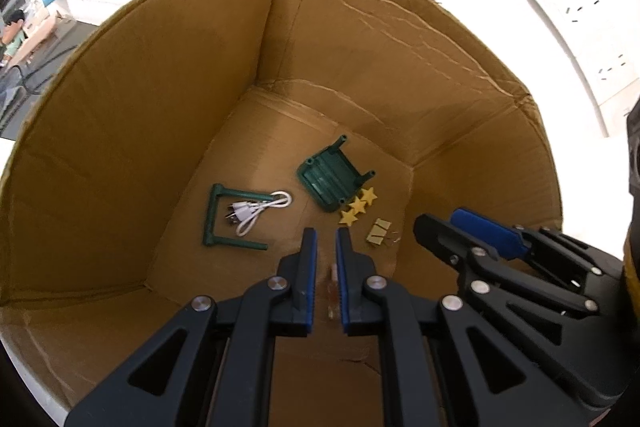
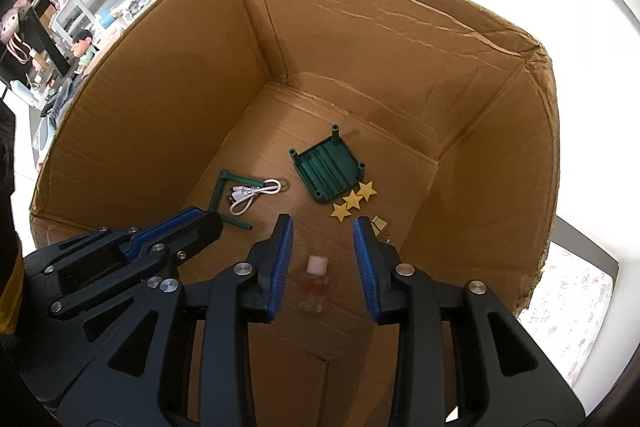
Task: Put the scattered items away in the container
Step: 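Move both grippers back over the candy and wooden stick on the sheet, then grasp the red candy wrapper with the left gripper, then grasp the cream wooden stick with the right gripper while the left holds the candy, then carry the candy and stick into the box and open both grippers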
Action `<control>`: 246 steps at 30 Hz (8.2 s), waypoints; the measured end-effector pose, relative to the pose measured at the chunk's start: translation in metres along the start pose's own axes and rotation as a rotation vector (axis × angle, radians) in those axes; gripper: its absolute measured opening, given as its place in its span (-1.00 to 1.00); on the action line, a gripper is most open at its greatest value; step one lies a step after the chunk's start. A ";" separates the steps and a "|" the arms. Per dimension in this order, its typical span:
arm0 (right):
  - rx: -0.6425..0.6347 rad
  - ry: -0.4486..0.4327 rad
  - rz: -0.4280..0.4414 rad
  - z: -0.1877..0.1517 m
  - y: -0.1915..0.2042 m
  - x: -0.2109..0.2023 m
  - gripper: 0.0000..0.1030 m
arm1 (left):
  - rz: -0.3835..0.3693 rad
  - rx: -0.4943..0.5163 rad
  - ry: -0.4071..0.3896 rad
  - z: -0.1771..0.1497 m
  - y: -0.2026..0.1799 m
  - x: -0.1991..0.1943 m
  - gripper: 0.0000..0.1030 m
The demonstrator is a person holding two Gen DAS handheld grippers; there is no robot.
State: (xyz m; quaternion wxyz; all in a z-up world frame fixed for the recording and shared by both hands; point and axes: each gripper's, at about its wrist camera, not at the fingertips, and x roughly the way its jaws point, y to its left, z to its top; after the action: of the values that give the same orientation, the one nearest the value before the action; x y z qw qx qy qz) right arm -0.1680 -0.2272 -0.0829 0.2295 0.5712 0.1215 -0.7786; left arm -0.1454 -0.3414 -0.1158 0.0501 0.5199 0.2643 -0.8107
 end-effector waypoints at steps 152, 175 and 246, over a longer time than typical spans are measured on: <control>0.194 0.197 0.122 -0.172 -0.255 0.044 1.00 | 0.161 0.268 0.158 -0.162 -0.180 0.126 -0.66; -0.163 0.251 0.004 -0.165 -0.190 0.089 -0.68 | 0.127 0.145 0.235 -0.179 -0.167 0.142 -0.66; -0.073 -0.267 0.111 -0.071 -0.101 -0.157 -0.68 | -0.010 0.251 -0.274 -0.068 -0.158 -0.100 -0.66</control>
State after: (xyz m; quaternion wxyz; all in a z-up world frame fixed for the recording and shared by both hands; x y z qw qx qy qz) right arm -0.1205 -0.0737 0.0354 0.3072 0.4596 0.0863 -0.8288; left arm -0.1008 -0.1929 0.0085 0.0163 0.4056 0.1541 -0.9008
